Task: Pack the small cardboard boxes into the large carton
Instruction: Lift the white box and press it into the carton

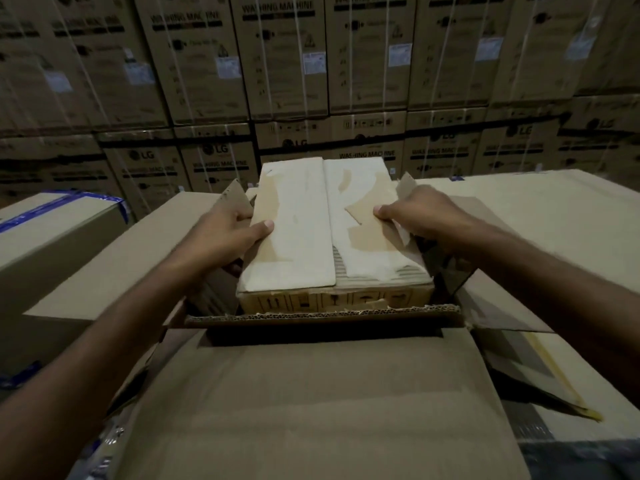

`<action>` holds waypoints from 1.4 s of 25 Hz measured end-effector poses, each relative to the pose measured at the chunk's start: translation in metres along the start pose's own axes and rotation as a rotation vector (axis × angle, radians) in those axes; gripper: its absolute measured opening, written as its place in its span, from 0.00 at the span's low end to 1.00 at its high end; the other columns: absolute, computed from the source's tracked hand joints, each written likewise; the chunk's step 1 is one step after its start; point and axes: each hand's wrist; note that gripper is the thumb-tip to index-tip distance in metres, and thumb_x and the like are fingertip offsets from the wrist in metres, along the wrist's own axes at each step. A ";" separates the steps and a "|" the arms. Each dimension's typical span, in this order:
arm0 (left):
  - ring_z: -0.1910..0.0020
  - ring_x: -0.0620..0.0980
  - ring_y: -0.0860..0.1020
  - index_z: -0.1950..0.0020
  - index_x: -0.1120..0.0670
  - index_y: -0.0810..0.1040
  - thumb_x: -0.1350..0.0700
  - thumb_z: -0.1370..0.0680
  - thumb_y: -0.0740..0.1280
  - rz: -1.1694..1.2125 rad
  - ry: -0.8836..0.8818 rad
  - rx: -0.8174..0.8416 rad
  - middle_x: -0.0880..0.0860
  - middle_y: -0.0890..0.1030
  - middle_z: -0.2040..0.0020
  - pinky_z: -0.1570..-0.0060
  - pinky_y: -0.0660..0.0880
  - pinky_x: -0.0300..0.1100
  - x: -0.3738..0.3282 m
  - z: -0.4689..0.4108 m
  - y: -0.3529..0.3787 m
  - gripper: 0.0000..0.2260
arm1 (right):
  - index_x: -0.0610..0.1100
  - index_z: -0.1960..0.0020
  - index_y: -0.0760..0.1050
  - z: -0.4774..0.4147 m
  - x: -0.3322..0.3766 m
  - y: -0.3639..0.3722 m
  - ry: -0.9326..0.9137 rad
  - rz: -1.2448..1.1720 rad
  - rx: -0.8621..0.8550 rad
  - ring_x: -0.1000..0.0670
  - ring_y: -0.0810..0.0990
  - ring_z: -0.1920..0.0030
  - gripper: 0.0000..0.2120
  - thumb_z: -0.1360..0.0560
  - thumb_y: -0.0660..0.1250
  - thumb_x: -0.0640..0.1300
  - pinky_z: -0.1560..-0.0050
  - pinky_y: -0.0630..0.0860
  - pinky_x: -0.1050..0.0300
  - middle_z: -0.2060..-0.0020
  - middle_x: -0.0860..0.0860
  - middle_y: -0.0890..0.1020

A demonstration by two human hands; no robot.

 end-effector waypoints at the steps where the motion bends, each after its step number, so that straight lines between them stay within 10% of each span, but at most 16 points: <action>1: 0.55 0.51 0.85 0.42 0.50 0.80 0.44 0.18 0.67 -0.037 0.014 -0.022 0.52 0.84 0.50 0.68 0.81 0.45 -0.003 -0.001 -0.006 0.12 | 0.46 0.49 0.74 0.000 0.004 -0.005 -0.011 0.015 -0.033 0.48 0.82 0.59 0.17 0.23 0.72 0.58 0.60 0.78 0.52 0.57 0.49 0.81; 9: 0.68 0.52 0.85 0.47 0.57 0.83 0.43 0.18 0.67 -0.106 -0.052 0.038 0.56 0.85 0.57 0.67 0.83 0.47 -0.003 0.000 0.003 0.18 | 0.45 0.49 0.77 0.008 -0.003 0.005 0.021 0.092 0.067 0.46 0.82 0.59 0.17 0.23 0.70 0.60 0.62 0.78 0.53 0.56 0.47 0.83; 14: 0.57 0.54 0.83 0.50 0.56 0.84 0.46 0.17 0.65 -0.238 0.004 -0.083 0.55 0.84 0.55 0.54 0.83 0.54 -0.023 -0.007 -0.021 0.15 | 0.45 0.54 0.77 0.009 0.018 -0.011 -0.043 0.110 0.003 0.45 0.82 0.55 0.18 0.24 0.71 0.61 0.51 0.80 0.48 0.56 0.46 0.82; 19: 0.72 0.52 0.82 0.53 0.60 0.80 0.48 0.15 0.62 -0.285 -0.090 -0.012 0.58 0.83 0.61 0.78 0.75 0.40 -0.013 -0.016 0.003 0.18 | 0.45 0.54 0.72 0.004 0.010 0.007 0.042 0.164 0.104 0.41 0.83 0.51 0.15 0.21 0.68 0.57 0.42 0.81 0.43 0.52 0.43 0.81; 23: 0.69 0.53 0.82 0.56 0.61 0.81 0.45 0.15 0.61 -0.313 -0.033 -0.023 0.59 0.83 0.62 0.71 0.76 0.42 -0.011 -0.011 0.000 0.22 | 0.45 0.57 0.71 0.000 0.013 0.003 0.007 0.178 0.044 0.44 0.82 0.54 0.18 0.21 0.68 0.59 0.48 0.82 0.47 0.55 0.44 0.81; 35: 0.65 0.53 0.74 0.48 0.60 0.76 0.55 0.16 0.61 -0.296 -0.153 0.032 0.57 0.77 0.59 0.67 0.69 0.43 -0.039 -0.035 -0.011 0.09 | 0.36 0.31 0.70 -0.019 0.031 -0.004 -0.003 0.281 0.141 0.42 0.82 0.51 0.20 0.16 0.60 0.49 0.53 0.81 0.50 0.44 0.38 0.80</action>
Point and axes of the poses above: each hand's wrist, its own z-axis away from the middle knuckle, its own y-axis out of the palm, x = y × z
